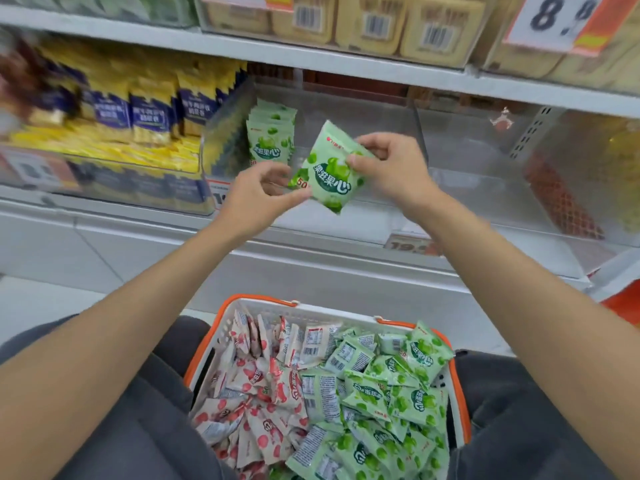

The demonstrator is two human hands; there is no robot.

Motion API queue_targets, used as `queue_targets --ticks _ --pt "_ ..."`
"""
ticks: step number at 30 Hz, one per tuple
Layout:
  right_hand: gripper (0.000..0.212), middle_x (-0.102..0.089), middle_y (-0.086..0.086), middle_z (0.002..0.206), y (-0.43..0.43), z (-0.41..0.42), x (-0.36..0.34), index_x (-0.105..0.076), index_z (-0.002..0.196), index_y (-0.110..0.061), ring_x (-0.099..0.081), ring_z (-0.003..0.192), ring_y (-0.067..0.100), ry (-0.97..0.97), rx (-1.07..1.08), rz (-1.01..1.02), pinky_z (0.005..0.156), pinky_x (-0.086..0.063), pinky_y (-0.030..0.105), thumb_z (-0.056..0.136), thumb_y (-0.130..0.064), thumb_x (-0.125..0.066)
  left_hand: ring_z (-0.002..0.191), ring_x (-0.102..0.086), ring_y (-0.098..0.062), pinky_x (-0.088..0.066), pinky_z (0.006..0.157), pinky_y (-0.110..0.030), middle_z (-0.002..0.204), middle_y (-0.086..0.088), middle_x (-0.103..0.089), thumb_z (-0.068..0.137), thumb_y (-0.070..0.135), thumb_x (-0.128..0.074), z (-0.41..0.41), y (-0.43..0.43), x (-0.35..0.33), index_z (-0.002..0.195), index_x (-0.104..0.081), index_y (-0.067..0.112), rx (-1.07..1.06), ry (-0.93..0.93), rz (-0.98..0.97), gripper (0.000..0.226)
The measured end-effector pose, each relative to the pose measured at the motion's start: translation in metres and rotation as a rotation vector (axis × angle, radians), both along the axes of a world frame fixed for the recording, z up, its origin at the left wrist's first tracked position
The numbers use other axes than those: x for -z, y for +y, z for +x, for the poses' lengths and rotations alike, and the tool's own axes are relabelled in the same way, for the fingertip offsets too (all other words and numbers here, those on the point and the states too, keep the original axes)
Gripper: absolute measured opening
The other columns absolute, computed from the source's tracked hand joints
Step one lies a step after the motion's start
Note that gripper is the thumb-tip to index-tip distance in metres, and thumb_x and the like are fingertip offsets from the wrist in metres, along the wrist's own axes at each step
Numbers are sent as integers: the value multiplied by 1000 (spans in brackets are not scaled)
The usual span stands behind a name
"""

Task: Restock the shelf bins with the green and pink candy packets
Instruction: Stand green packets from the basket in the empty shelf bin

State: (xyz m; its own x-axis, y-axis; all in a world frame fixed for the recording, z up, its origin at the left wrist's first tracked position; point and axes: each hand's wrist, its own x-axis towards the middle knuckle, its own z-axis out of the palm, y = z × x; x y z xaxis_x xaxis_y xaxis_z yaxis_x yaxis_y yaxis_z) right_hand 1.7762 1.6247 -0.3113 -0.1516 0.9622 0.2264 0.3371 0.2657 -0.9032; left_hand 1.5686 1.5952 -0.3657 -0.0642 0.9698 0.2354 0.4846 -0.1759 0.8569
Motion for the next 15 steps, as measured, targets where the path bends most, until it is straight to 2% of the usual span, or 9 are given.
queue_targets --ticks 2,5,8,11,15 --pt "15 -68 2 85 24 -19 -15 -66 95 -11 -62 66 -4 -14 14 60 64 -50 14 85 1 -67 81 -61 -9 -51 73 -28 85 8 -65 87 43 -68 -24 10 -5 97 -67 21 -204 100 53 25" --pt "15 -69 4 91 61 -51 -11 -68 97 -11 -63 77 8 -105 11 78 65 -49 20 85 -3 -67 79 -61 -19 -49 68 -35 70 10 -58 90 33 -59 -50 23 -1 82 -62 22 -367 308 15 14" --pt "26 -68 9 112 94 -82 12 -67 113 -5 -64 101 17 -258 16 12 80 -51 25 87 -8 -67 74 -56 -18 -41 61 -31 65 13 -53 89 29 -58 -61 30 7 78 -60 23 -377 367 -15 12" --pt "41 -56 11 136 122 -109 34 -58 129 -3 -52 126 22 -372 -17 -72 102 -43 28 90 -10 -64 64 -53 -11 -39 57 -29 61 11 -54 88 28 -60 -67 35 8 76 -61 23 -342 334 -9 13" --pt "38 -57 10 134 154 -138 58 -60 127 -6 -54 125 23 -323 42 -128 103 -44 28 89 -8 -65 63 -58 -13 -45 60 -30 60 8 -57 88 29 -62 -73 38 4 69 -58 27 -326 324 -36 19"
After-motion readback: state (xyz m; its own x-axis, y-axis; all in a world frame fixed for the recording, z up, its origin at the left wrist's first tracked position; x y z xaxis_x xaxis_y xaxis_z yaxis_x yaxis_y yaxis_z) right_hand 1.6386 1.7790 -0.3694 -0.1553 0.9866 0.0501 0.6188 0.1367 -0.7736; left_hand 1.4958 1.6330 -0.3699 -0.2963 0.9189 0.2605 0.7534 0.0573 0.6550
